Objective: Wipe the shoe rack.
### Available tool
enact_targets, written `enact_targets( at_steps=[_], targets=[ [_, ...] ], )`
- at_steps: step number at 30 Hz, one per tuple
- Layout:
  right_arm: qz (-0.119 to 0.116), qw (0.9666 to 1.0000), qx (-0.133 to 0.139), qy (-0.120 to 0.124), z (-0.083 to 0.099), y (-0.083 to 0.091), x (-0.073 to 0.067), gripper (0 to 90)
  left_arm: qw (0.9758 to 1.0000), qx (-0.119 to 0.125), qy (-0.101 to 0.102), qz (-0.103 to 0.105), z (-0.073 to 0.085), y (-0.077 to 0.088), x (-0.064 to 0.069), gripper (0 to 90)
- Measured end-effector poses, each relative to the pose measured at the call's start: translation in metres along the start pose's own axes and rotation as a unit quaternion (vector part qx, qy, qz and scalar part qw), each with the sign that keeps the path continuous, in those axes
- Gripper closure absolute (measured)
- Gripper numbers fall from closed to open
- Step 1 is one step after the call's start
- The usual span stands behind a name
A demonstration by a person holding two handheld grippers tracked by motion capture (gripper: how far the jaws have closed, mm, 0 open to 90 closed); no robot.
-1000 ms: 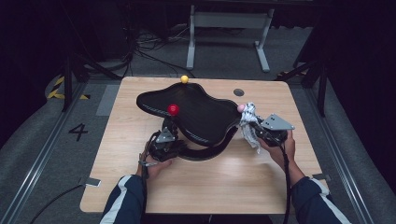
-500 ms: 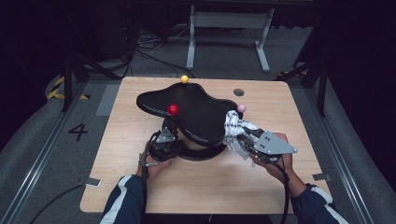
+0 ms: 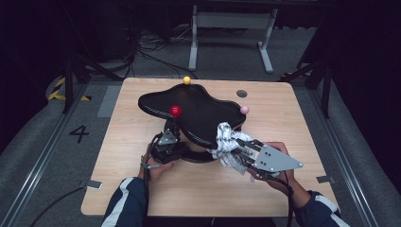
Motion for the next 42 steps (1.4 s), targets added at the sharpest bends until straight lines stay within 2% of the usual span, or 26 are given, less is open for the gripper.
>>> enact_targets(
  at_steps=[2, 4, 8, 10, 11, 13, 14, 15, 20, 22, 24, 26, 28, 29, 32, 33, 36, 40, 42],
  targets=[
    [0.005, 0.9999, -0.013, -0.008, 0.006, -0.004, 0.006, 78.1, 1.0000, -0.001, 0.001, -0.004, 0.000, 0.000, 0.000, 74.3],
    [0.004, 0.9993, -0.018, -0.033, 0.013, -0.007, 0.016, 78.1, 1.0000, -0.001, 0.003, -0.001, 0.000, 0.000, 0.000, 74.3],
    [0.033, 0.9972, -0.049, -0.047, 0.031, -0.017, 0.036, 78.5, 1.0000, -0.003, 0.001, 0.000, 0.000, 0.000, -0.001, 74.3],
    [0.057, 0.9952, -0.070, -0.037, 0.044, -0.023, 0.045, 78.5, 1.0000, -0.004, 0.000, 0.000, 0.000, 0.001, -0.001, 74.3],
    [0.068, 0.9934, -0.082, -0.041, 0.052, -0.027, 0.050, 78.5, 1.0000, -0.002, 0.001, 0.001, 0.000, 0.000, -0.001, 74.3],
    [0.074, 0.9900, -0.096, -0.072, 0.066, -0.032, 0.060, 78.5, 1.0000, -0.003, 0.002, 0.002, 0.000, 0.000, -0.001, 74.3],
    [0.084, 0.9887, -0.104, -0.068, 0.072, -0.034, 0.064, 78.5, 1.0000, -0.003, 0.002, 0.002, 0.000, 0.000, -0.001, 74.3],
    [0.090, 0.9868, -0.111, -0.076, 0.077, -0.036, 0.069, 78.6, 1.0000, -0.003, 0.002, 0.001, 0.000, 0.000, -0.001, 74.3],
    [0.100, 0.9778, -0.129, -0.132, 0.098, -0.040, 0.085, 79.0, 1.0000, -0.003, 0.002, 0.002, 0.000, 0.000, -0.001, 74.3],
    [0.108, 0.9747, -0.144, -0.132, 0.105, -0.043, 0.089, 79.1, 1.0000, -0.003, 0.002, 0.002, 0.000, 0.000, -0.001, 74.3],
    [0.109, 0.9701, -0.160, -0.147, 0.115, -0.045, 0.093, 79.0, 1.0000, -0.003, 0.002, 0.002, 0.000, 0.000, -0.001, 74.3],
    [0.110, 0.9665, -0.173, -0.155, 0.122, -0.048, 0.094, 79.1, 1.0000, -0.003, 0.002, 0.002, 0.000, 0.000, -0.001, 74.2],
    [0.109, 0.9657, -0.177, -0.155, 0.127, -0.050, 0.093, 79.0, 1.0000, -0.003, 0.002, 0.002, 0.000, 0.000, -0.001, 74.2],
    [0.103, 0.9640, -0.189, -0.156, 0.132, -0.052, 0.091, 79.1, 1.0000, -0.003, 0.002, 0.002, 0.000, 0.000, -0.001, 74.2],
    [0.088, 0.9631, -0.206, -0.149, 0.140, -0.059, 0.084, 79.1, 1.0000, -0.002, 0.001, 0.001, 0.000, 0.000, -0.001, 74.1],
    [0.083, 0.9612, -0.212, -0.156, 0.142, -0.062, 0.081, 79.1, 1.0000, -0.003, 0.001, 0.001, 0.000, 0.000, -0.001, 74.1],
    [0.074, 0.9627, -0.213, -0.150, 0.142, -0.067, 0.076, 79.1, 1.0000, -0.003, 0.001, 0.001, 0.000, 0.000, -0.001, 74.1],
    [0.051, 0.9665, -0.208, -0.141, 0.142, -0.075, 0.061, 78.4, 1.0000, -0.003, 0.002, 0.002, 0.000, 0.000, -0.001, 74.1],
    [0.044, 0.9672, -0.209, -0.137, 0.141, -0.081, 0.054, 78.0, 1.0000, -0.003, 0.002, 0.002, 0.000, 0.000, -0.001, 74.1]
  ],
)
Point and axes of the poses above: each handheld gripper's, and its own axes: y roughly backward along the jaws, z roughly out of its underside, x roughly to its right, the point moved 3 cm from there along -y, roughly forward along the jaws, and after that the axes turned 8 degrees about -y, right-handed, at the moved point
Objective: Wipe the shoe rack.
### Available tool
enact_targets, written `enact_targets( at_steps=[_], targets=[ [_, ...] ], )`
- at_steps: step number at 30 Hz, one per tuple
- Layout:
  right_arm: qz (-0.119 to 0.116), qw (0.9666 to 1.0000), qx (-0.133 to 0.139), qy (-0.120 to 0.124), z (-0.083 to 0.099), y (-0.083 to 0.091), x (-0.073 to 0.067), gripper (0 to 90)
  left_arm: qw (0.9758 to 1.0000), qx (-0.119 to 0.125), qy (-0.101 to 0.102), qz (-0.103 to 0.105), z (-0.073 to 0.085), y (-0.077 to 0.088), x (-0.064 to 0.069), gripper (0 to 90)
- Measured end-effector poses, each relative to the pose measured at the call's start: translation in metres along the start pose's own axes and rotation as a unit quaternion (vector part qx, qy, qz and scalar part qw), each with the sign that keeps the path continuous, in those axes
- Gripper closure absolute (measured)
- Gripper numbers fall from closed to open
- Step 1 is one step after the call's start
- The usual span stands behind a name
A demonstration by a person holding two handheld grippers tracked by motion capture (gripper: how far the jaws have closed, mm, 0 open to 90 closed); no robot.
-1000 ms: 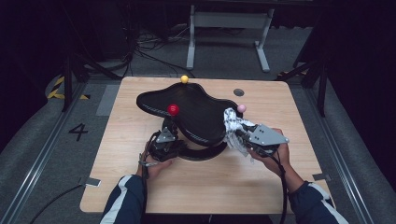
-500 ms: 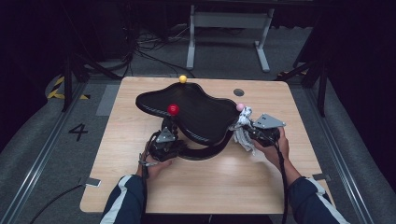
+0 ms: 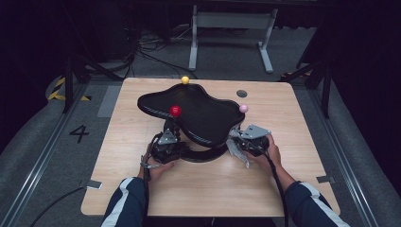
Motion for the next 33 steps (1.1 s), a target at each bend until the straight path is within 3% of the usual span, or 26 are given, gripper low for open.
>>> enact_targets(
  at_steps=[7, 11, 15, 18, 22, 33],
  targets=[
    [0.010, 0.9998, -0.002, 0.019, -0.003, -0.014, -0.010, 77.6, 1.0000, 0.002, 0.001, 0.001, 0.000, 0.000, 0.000, 74.2],
    [0.047, 0.9983, -0.005, 0.033, 0.000, -0.021, -0.002, 78.0, 1.0000, 0.003, 0.002, 0.002, 0.000, 0.000, 0.000, 74.2],
    [0.064, 0.9979, -0.007, 0.011, 0.002, -0.023, 0.009, 78.5, 1.0000, 0.003, 0.002, 0.002, 0.000, 0.000, 0.000, 74.2],
    [0.074, 0.9971, -0.009, 0.017, 0.003, -0.023, 0.011, 78.4, 1.0000, 0.003, 0.002, 0.002, 0.000, 0.000, 0.000, 74.2],
    [0.067, 0.9976, -0.007, 0.013, 0.004, -0.023, 0.010, 79.0, 1.0000, 0.003, 0.003, 0.003, 0.000, 0.000, 0.000, 74.1],
    [0.012, 0.9996, -0.002, 0.025, 0.000, -0.020, -0.010, 78.9, 1.0000, 0.003, 0.005, 0.004, 0.000, 0.000, 0.000, 74.2]
  ],
)
Point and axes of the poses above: each handheld gripper's, and its own axes: y roughly backward along the jaws, z roughly out of its underside, x roughly to its right, the point moved 3 cm from there along -y, roughly forward along the jaws, and after that the axes turned 8 degrees about -y, right-handed, at the moved point
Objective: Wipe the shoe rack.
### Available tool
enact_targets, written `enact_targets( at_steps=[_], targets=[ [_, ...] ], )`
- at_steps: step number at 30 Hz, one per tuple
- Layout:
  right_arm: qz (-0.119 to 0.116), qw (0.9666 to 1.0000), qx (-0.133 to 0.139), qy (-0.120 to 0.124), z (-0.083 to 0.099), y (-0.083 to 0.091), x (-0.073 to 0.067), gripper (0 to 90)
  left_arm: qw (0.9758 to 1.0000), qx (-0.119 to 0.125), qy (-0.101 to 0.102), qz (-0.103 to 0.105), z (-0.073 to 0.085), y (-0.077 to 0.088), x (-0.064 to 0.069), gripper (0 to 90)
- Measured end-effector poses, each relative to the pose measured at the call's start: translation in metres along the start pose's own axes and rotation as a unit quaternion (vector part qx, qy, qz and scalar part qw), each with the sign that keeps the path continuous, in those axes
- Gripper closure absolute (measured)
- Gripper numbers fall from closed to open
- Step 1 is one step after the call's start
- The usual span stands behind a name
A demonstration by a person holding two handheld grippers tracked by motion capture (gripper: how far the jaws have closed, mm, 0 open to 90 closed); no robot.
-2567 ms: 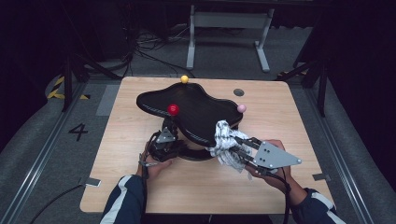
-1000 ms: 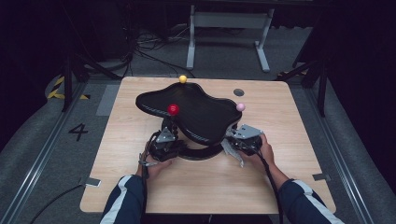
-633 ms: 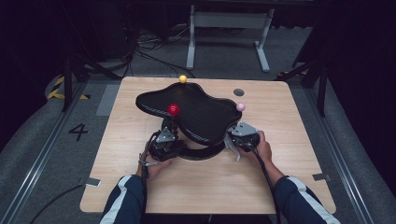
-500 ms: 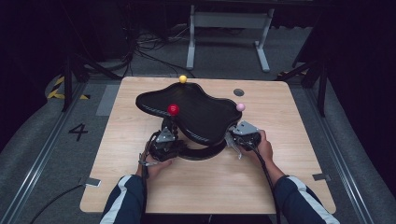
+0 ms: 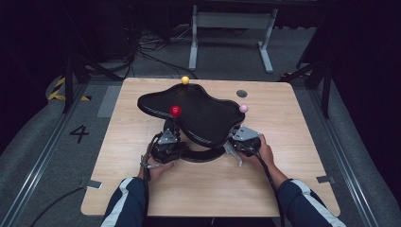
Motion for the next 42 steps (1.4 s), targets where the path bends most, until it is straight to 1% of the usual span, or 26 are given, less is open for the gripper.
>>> enact_targets(
  at_steps=[3, 4, 6, 8, 10, 11, 13, 14, 16, 17, 18, 19, 20, 21, 22, 23, 24, 25, 26, 27, 29, 31, 32, 34, 40, 42],
  targets=[
    [-0.009, 1.0000, 0.002, 0.003, -0.002, 0.000, -0.007, 78.8, 1.0000, 0.000, 0.000, 0.001, 0.000, 0.000, 0.000, 74.1],
    [-0.010, 0.9999, 0.004, 0.009, -0.003, 0.000, -0.011, 78.8, 1.0000, 0.000, -0.001, 0.001, 0.000, 0.000, 0.000, 74.0],
    [-0.024, 0.9994, 0.008, 0.025, -0.005, 0.000, -0.019, 78.8, 1.0000, 0.000, -0.001, 0.001, 0.000, 0.000, 0.000, 73.9],
    [-0.023, 0.9991, 0.010, 0.033, -0.006, 0.000, -0.025, 78.8, 1.0000, 0.000, 0.000, -0.001, 0.000, 0.000, 0.000, 73.6],
    [-0.024, 0.9989, 0.011, 0.038, -0.006, 0.001, -0.026, 78.8, 1.0000, -0.004, 0.000, 0.000, 0.000, 0.000, 0.000, 73.2],
    [-0.026, 0.9989, 0.012, 0.036, -0.006, 0.000, -0.025, 78.7, 1.0000, -0.004, 0.000, -0.003, 0.000, 0.001, -0.001, 72.9],
    [-0.030, 0.9991, 0.015, 0.025, -0.005, 0.000, -0.022, 78.4, 1.0000, 0.000, 0.003, -0.001, 0.000, 0.000, -0.001, 72.8],
    [-0.018, 0.9995, 0.015, 0.021, -0.004, 0.000, -0.019, 78.4, 1.0000, -0.001, 0.003, 0.000, 0.000, 0.000, -0.001, 72.5],
    [0.002, 0.9997, 0.014, 0.022, -0.001, 0.000, -0.013, 78.3, 1.0000, -0.002, 0.004, 0.000, 0.000, -0.001, -0.002, 72.4],
    [0.019, 0.9996, 0.012, 0.017, 0.001, 0.000, -0.007, 78.4, 1.0000, -0.002, 0.004, 0.000, 0.000, -0.001, -0.002, 72.1],
    [0.025, 0.9996, 0.013, 0.009, 0.003, 0.000, -0.001, 78.4, 1.0000, -0.001, 0.004, 0.000, 0.000, -0.001, -0.002, 72.2],
    [0.025, 0.9996, 0.011, -0.008, 0.005, 0.000, 0.004, 78.3, 1.0000, -0.001, 0.005, 0.001, 0.000, -0.001, -0.002, 72.1],
    [0.028, 0.9994, 0.008, -0.018, 0.006, 0.000, 0.009, 78.0, 1.0000, -0.001, 0.006, 0.001, 0.000, -0.001, -0.002, 71.6],
    [0.032, 0.9992, 0.006, -0.022, 0.007, 0.000, 0.013, 77.9, 1.0000, -0.001, 0.005, 0.001, 0.000, -0.001, -0.002, 71.5],
    [0.032, 0.9990, 0.005, -0.032, 0.009, 0.001, 0.019, 78.0, 1.0000, -0.001, 0.007, 0.002, 0.000, -0.001, -0.002, 71.5],
    [0.028, 0.9989, 0.006, -0.037, 0.009, 0.001, 0.022, 77.9, 0.9999, -0.004, 0.012, 0.004, 0.000, 0.000, -0.002, 71.4],
    [0.027, 0.9987, 0.005, -0.044, 0.011, 0.001, 0.025, 77.8, 0.9999, -0.003, 0.013, 0.006, 0.000, -0.001, -0.002, 71.4],
    [0.026, 0.9987, 0.005, -0.044, 0.011, 0.001, 0.027, 77.8, 0.9998, -0.003, 0.017, 0.011, 0.000, -0.001, -0.003, 71.4],
    [0.023, 0.9987, 0.004, -0.045, 0.011, 0.001, 0.027, 77.9, 0.9995, -0.004, 0.028, 0.016, 0.000, -0.001, -0.002, 71.0],
    [0.022, 0.9988, 0.003, -0.044, 0.011, 0.001, 0.027, 78.1, 0.9994, 0.000, 0.027, 0.020, 0.000, -0.001, -0.002, 71.0],
    [0.022, 0.9988, 0.004, -0.043, 0.011, 0.001, 0.025, 78.6, 0.9994, 0.000, 0.028, 0.021, 0.000, -0.002, -0.003, 71.0],
    [0.014, 0.9990, 0.007, -0.041, 0.011, 0.002, 0.023, 78.8, 0.9994, 0.000, 0.028, 0.022, 0.000, -0.002, -0.003, 71.0],
    [0.009, 0.9992, 0.006, -0.039, 0.011, 0.003, 0.022, 78.8, 0.9992, 0.001, 0.031, 0.023, 0.000, -0.002, -0.003, 71.1],
    [0.003, 0.9993, 0.008, -0.036, 0.011, 0.004, 0.020, 78.8, 0.9994, 0.000, 0.028, 0.022, 0.000, -0.002, -0.003, 71.1],
    [-0.008, 0.9990, 0.012, -0.042, 0.012, 0.005, 0.017, 78.8, 0.9994, -0.001, 0.028, 0.021, 0.000, -0.002, -0.003, 70.2],
    [-0.020, 0.9988, 0.014, -0.042, 0.011, 0.006, 0.016, 78.8, 0.9994, -0.001, 0.028, 0.020, 0.000, -0.002, -0.003, 70.3]
  ],
)
Point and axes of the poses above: each handheld gripper's, and its own axes: y roughly backward along the jaws, z roughly out of its underside, x roughly to its right, the point moved 3 cm from there along -y, roughly forward along the jaws, and after that the axes turned 8 degrees about -y, right-handed, at the moved point
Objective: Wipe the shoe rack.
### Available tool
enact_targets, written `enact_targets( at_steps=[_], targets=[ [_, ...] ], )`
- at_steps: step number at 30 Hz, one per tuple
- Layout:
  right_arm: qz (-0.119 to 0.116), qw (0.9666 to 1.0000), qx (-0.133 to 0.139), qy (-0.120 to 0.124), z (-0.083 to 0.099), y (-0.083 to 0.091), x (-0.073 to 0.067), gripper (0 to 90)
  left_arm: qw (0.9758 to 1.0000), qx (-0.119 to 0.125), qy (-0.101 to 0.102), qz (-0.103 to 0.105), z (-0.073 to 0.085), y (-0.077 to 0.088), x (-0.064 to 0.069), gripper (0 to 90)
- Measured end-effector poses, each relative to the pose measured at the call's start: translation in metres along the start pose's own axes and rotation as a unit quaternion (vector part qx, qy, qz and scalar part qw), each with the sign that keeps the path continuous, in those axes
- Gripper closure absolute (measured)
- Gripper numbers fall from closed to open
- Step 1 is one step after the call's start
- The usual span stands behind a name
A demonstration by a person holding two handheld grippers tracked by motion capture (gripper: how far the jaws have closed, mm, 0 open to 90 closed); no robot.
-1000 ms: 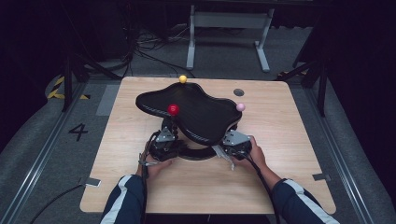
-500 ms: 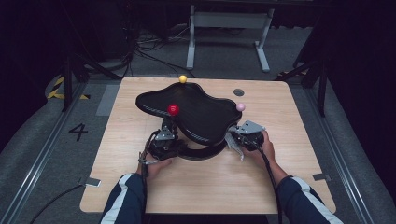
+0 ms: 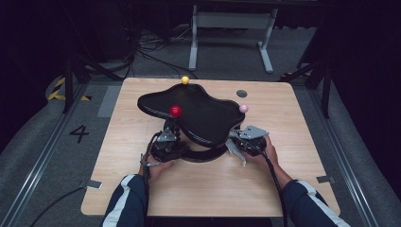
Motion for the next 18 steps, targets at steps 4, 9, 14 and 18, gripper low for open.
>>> enact_targets(
  at_steps=[4, 9, 14, 18],
  targets=[
    [-0.025, 0.9996, 0.003, -0.009, 0.000, 0.001, -0.006, 78.8, 1.0000, 0.001, 0.001, 0.001, 0.000, 0.000, 0.000, 70.3],
    [-0.045, 0.9989, 0.009, -0.010, -0.001, 0.000, -0.015, 78.8, 1.0000, 0.001, 0.005, 0.001, 0.000, 0.000, 0.000, 69.2],
    [-0.049, 0.9988, 0.007, 0.004, -0.005, -0.003, -0.023, 78.8, 1.0000, -0.001, 0.000, -0.005, 0.000, 0.001, 0.001, 69.2],
    [-0.041, 0.9991, 0.009, 0.010, -0.006, -0.005, -0.022, 78.7, 1.0000, 0.000, 0.000, -0.004, 0.000, 0.001, 0.001, 69.2]
  ],
)
Point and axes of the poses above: each handheld gripper's, and its own axes: y roughly backward along the jaws, z roughly out of its underside, x roughly to its right, the point moved 3 cm from there along -y, roughly forward along the jaws, and after that the axes turned 8 degrees about -y, right-handed, at the moved point
